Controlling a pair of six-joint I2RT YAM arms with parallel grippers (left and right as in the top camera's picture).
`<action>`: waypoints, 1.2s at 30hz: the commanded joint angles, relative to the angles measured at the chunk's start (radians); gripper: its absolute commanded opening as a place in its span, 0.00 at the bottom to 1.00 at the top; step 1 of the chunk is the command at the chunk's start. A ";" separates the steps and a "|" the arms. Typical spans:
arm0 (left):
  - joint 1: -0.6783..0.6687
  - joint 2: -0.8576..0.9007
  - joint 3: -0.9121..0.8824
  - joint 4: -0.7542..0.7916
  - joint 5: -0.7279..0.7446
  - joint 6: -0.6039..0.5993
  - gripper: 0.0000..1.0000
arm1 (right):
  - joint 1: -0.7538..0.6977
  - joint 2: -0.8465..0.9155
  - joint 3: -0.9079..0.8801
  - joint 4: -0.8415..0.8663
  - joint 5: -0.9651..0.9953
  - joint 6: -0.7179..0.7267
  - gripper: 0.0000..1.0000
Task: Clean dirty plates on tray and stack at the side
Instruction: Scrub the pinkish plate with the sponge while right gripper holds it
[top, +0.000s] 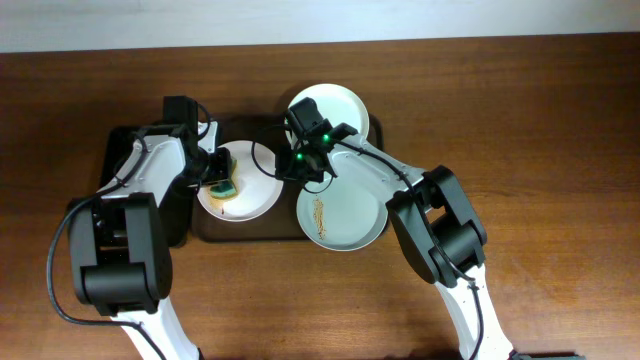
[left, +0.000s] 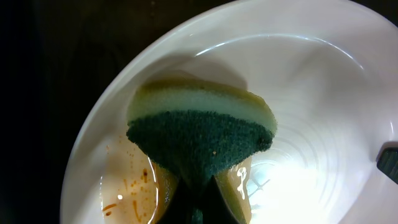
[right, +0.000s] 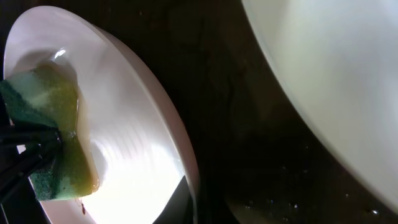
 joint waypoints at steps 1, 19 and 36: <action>0.003 0.010 -0.020 -0.007 -0.009 -0.006 0.01 | 0.010 0.051 -0.006 -0.005 -0.005 0.035 0.04; -0.102 0.129 0.090 0.040 -0.275 0.027 0.01 | -0.028 0.051 -0.005 -0.042 -0.044 0.034 0.04; -0.069 0.128 0.120 -0.076 -0.262 -0.031 0.01 | -0.028 0.051 -0.005 -0.044 -0.047 0.030 0.04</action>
